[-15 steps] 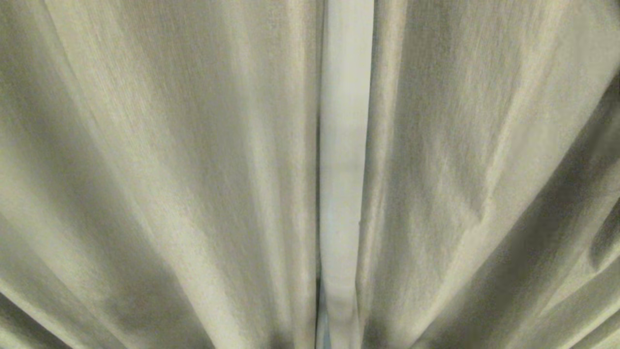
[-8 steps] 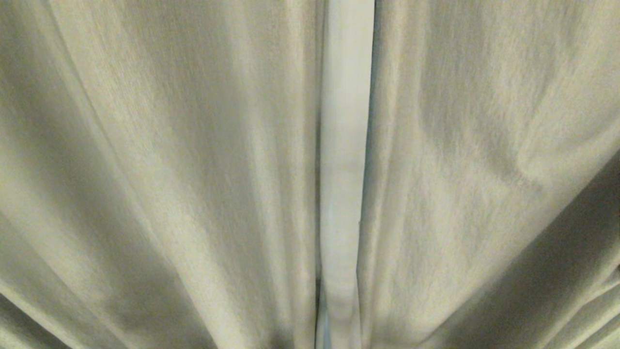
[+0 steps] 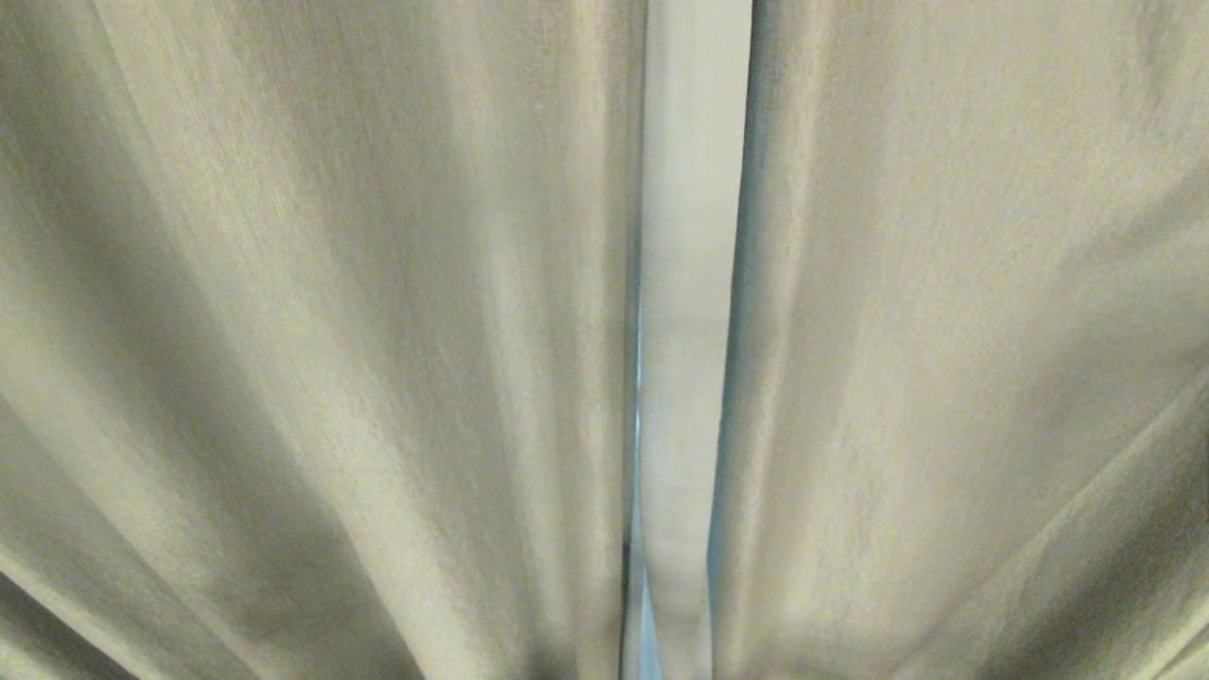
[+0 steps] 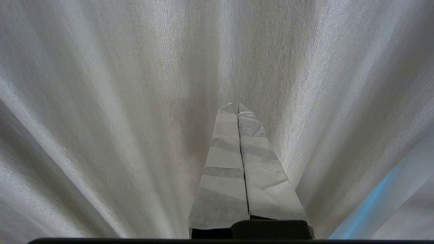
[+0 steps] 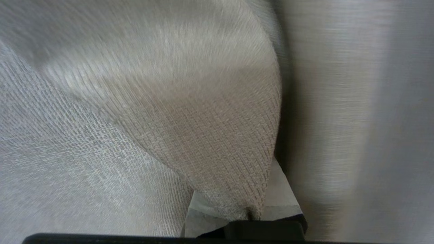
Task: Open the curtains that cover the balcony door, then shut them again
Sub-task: Pull the outer curtains open on both sides
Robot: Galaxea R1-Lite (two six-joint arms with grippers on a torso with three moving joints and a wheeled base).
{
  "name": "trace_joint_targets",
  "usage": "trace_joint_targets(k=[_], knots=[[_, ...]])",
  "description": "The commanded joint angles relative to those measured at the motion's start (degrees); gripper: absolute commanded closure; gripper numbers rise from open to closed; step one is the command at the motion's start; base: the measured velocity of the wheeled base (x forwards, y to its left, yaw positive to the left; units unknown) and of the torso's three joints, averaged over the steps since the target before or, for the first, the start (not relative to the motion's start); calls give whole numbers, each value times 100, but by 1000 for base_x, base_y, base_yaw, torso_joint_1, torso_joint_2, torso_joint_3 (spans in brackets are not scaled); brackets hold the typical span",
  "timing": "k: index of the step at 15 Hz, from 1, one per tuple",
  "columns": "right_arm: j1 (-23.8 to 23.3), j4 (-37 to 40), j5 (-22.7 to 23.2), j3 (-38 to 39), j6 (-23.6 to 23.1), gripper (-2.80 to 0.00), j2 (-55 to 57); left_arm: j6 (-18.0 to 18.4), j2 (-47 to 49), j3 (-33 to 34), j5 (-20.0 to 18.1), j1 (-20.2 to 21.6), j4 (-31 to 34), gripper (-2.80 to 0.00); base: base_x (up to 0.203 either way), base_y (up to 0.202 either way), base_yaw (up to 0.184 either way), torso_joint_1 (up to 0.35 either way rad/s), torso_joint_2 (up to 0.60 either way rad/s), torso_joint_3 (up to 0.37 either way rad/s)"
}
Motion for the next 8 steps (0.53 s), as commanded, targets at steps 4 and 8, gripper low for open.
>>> trace_joint_targets(k=[4, 8], knots=[[-418, -44, 23, -384, 51, 0, 579, -4, -2, 0, 1, 4, 1, 0, 0, 0, 0, 0, 0, 0], [-696, -48, 29, -607, 59, 0, 910, -4, -2, 0, 1, 4, 1, 0, 0, 0, 0, 0, 0, 0]])
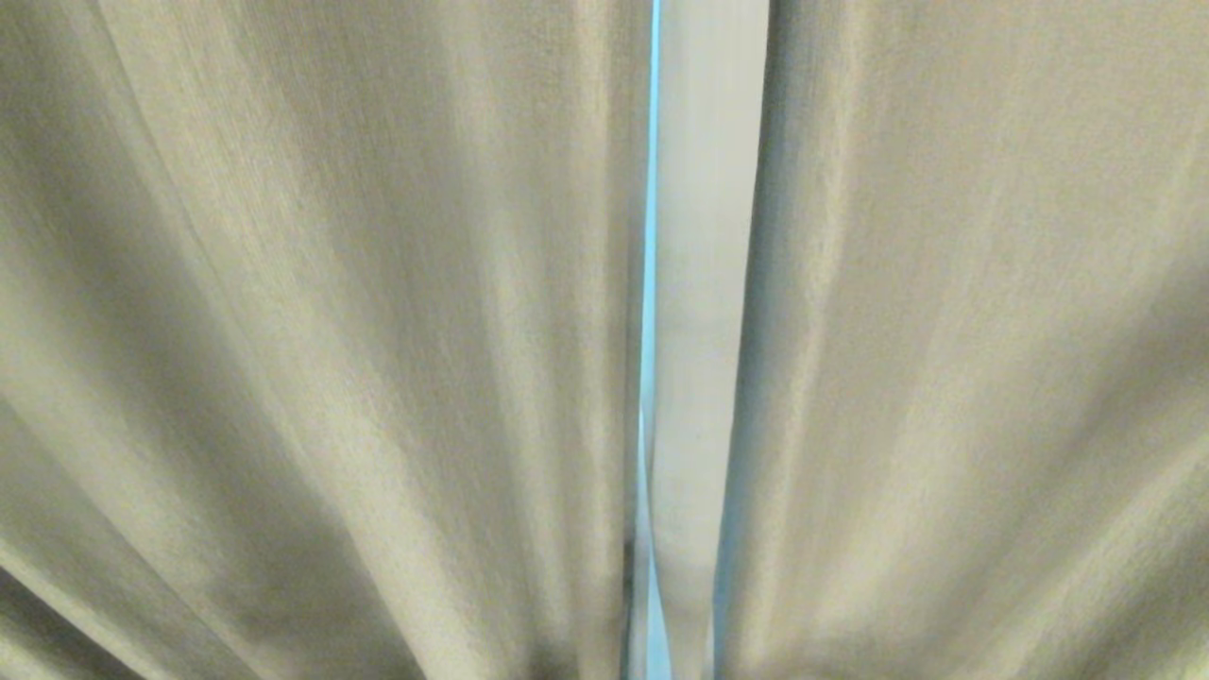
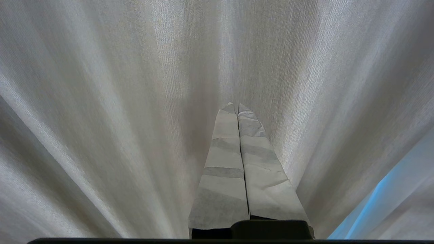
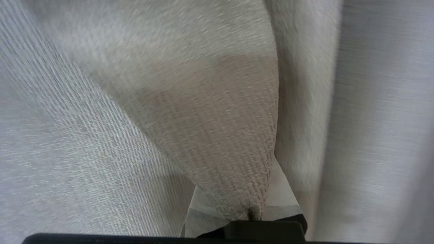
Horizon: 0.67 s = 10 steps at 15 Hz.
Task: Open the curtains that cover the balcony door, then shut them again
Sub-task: Pull the outer curtains open on both sides
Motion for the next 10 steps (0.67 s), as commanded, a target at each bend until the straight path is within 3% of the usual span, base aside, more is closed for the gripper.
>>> trace_joint_targets(k=[1, 10], knots=[[-149, -9, 19, -141, 8, 0, 276, -6, -2, 0, 1, 1, -1, 0, 0, 0, 0, 0, 0, 0], [-307, -25, 14, -630, 0, 0, 764, 2, -2, 0, 1, 1, -1, 0, 0, 0, 0, 0, 0, 0]])
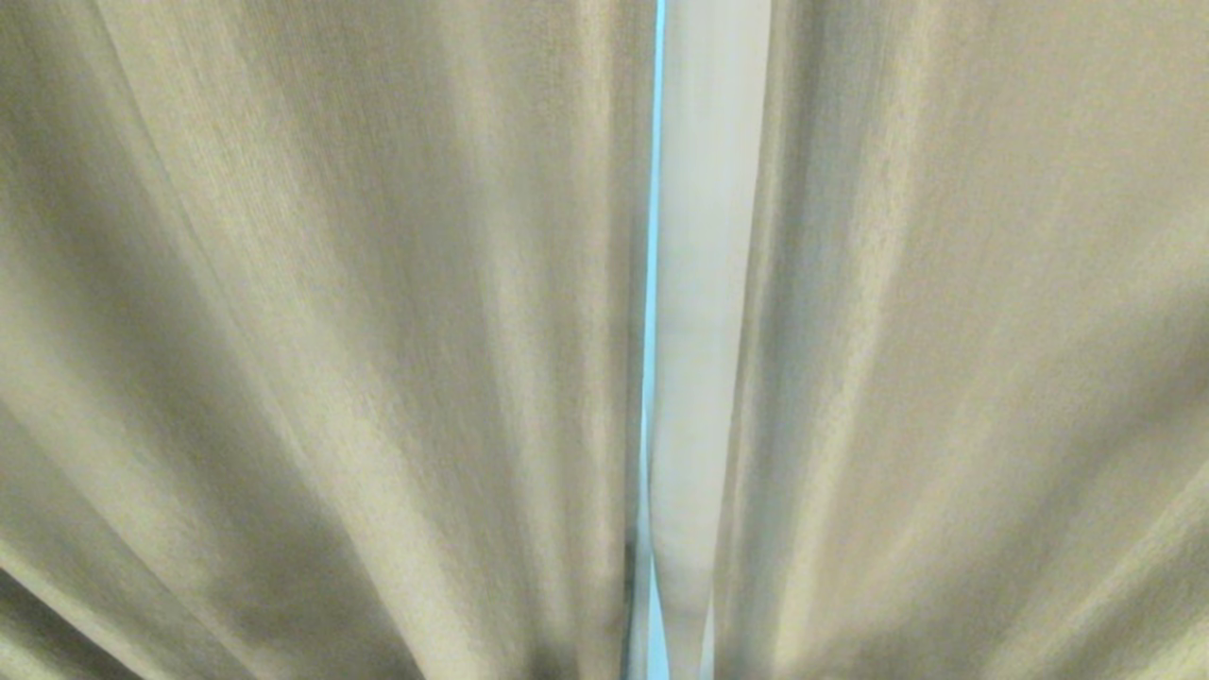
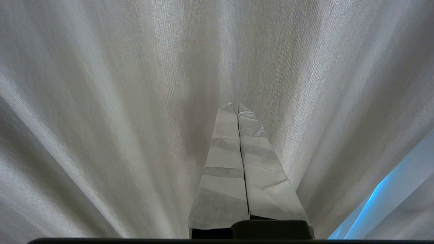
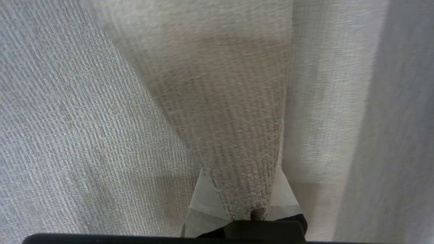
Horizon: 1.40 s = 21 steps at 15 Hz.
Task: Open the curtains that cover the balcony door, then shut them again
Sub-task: Pull the outer curtains open on both sides
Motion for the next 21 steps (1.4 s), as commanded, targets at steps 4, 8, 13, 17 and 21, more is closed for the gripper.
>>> trace_joint_targets(k=[4, 8, 13, 17, 21], knots=[[-196, -19, 18, -307, 15, 0, 376, -6, -2, 0, 4, 1, -1, 0, 0, 0, 0, 0, 0, 0], [-344, -18, 18, -555, 15, 0, 594, -6, -2, 0, 4, 1, -1, 0, 0, 0, 0, 0, 0, 0], [-551, -21, 27, -734, 14, 0, 795, 0, -2, 0, 4, 1, -1, 0, 0, 0, 0, 0, 0, 0], [-599, -12, 73, -797, 15, 0, 814, 1, -2, 0, 4, 1, -1, 0, 0, 0, 0, 0, 0, 0], [-572, 50, 120, -690, 15, 0, 599, -2, -2, 0, 4, 1, -1, 0, 0, 0, 0, 0, 0, 0]])
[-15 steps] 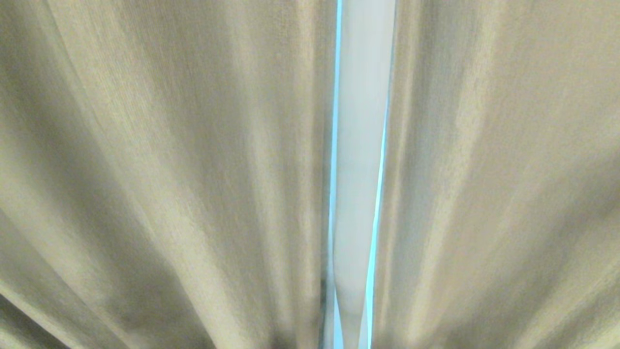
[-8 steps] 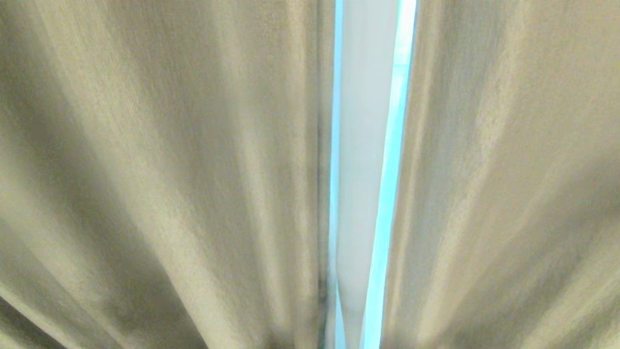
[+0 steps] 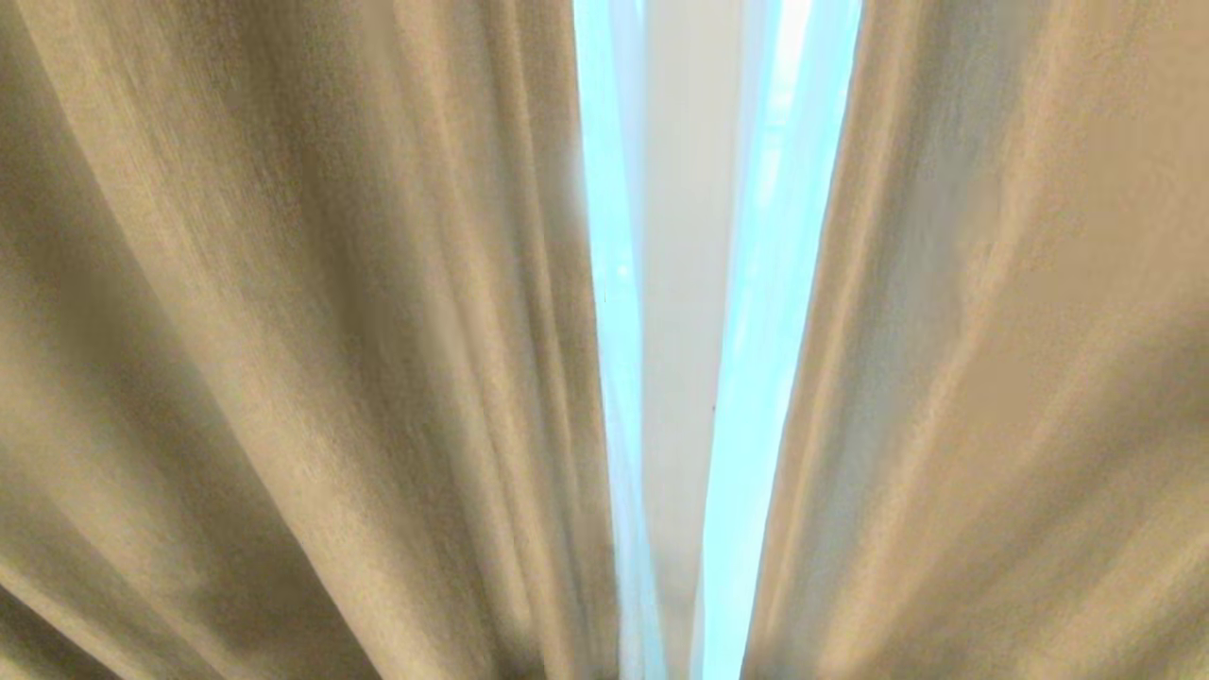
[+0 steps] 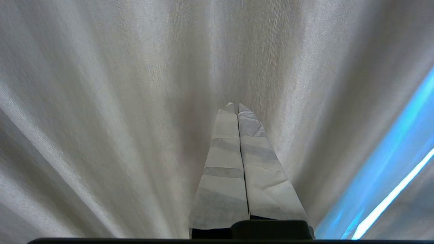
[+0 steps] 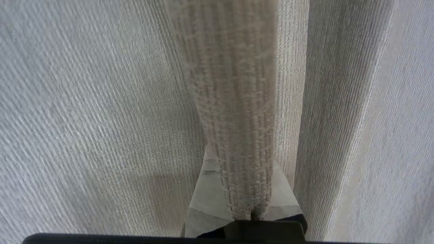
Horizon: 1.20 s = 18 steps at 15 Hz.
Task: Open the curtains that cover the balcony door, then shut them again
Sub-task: Pull the outer curtains open on both sides
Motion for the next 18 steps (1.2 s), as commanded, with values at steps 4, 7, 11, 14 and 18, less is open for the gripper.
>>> trace_joint_targets(k=[4, 7, 11, 14, 18], knots=[[158, -39, 115, 500, 15, 0, -532, -1, -2, 0, 4, 1, -1, 0, 0, 0, 0, 0, 0, 0], [337, -36, 122, 952, 18, 0, -917, -4, -2, 0, 4, 1, -1, 0, 0, 0, 0, 0, 0, 0], [671, -93, 116, 1470, 11, 0, -1359, -4, -2, 0, 4, 1, -1, 0, 0, 0, 0, 0, 0, 0], [856, -103, 115, 1699, 2, 0, -1578, -2, -2, 0, 4, 1, -1, 0, 0, 0, 0, 0, 0, 0], [988, -103, 107, 1838, 1, 0, -1716, 4, -2, 0, 4, 1, -1, 0, 0, 0, 0, 0, 0, 0]])
